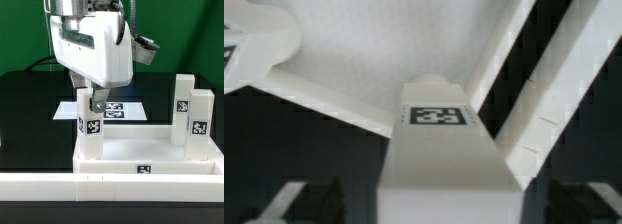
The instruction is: Assemble desk
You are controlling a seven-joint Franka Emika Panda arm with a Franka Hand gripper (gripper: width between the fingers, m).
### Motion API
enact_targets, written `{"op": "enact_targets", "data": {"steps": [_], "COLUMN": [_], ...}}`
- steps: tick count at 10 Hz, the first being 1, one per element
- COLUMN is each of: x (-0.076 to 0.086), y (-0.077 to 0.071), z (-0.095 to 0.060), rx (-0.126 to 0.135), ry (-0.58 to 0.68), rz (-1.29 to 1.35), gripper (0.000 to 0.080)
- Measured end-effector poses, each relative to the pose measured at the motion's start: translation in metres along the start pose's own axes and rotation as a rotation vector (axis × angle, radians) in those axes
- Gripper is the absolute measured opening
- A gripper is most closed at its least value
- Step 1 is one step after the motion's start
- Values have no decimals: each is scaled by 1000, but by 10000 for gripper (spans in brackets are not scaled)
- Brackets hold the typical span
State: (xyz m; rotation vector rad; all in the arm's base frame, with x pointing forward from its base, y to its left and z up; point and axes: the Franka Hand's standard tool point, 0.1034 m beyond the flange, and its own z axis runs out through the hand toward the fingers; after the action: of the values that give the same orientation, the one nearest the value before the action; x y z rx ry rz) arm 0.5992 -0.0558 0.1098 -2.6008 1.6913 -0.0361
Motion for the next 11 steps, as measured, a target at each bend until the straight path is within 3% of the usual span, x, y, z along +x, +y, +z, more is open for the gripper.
{"op": "enact_targets", "data": {"steps": [2, 7, 11], "x": [-1, -4, 7], "y": [1, 3, 8], "z": [-1, 2, 2], "rx": [-17, -24, -35], "ry": [13, 11, 9], "rz": [-210, -628, -934], "gripper": [642, 649, 649]}}
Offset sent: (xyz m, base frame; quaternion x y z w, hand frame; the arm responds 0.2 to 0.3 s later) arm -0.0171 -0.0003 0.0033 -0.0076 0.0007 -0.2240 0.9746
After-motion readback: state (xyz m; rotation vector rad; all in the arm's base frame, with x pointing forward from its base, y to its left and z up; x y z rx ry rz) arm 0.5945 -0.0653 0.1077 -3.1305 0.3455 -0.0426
